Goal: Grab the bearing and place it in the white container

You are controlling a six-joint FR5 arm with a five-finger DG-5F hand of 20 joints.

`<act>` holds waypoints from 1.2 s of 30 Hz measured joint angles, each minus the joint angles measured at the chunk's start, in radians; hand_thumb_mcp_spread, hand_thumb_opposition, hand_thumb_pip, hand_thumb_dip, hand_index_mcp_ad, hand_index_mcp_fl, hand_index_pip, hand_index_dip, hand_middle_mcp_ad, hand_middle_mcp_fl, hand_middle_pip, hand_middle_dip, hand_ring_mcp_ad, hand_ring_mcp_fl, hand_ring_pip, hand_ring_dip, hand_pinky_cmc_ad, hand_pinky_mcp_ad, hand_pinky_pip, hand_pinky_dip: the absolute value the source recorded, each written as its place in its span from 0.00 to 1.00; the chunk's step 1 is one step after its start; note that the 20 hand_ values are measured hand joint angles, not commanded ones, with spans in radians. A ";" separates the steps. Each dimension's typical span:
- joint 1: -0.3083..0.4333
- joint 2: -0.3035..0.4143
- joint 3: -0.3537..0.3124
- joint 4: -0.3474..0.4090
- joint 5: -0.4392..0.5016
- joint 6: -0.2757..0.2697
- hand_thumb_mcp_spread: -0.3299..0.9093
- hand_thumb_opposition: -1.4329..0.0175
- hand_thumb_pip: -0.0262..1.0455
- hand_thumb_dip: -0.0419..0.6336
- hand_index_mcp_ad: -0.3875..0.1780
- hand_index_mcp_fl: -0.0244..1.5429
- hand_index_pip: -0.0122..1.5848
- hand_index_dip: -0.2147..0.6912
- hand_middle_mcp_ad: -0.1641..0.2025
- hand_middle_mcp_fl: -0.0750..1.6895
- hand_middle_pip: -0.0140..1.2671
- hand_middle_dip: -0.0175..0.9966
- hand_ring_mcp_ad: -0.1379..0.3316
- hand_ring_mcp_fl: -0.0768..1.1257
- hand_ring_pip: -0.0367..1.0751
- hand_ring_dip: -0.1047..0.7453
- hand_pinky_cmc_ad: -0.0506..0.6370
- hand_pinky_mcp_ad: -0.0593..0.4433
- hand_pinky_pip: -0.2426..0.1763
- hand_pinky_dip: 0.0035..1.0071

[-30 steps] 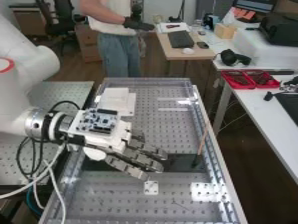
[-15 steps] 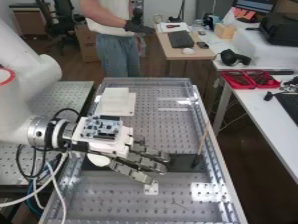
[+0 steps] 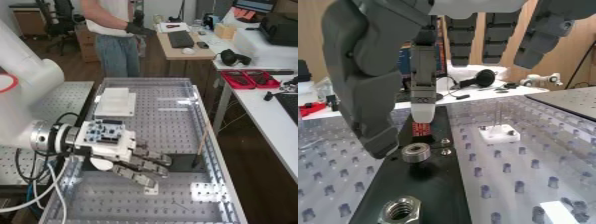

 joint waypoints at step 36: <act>-0.018 -0.045 0.024 -0.001 -0.028 -0.007 0.69 0.41 0.42 0.44 0.50 0.16 0.81 0.60 0.65 0.05 0.10 0.20 0.57 0.07 0.12 0.25 0.58 0.58 0.40 0.14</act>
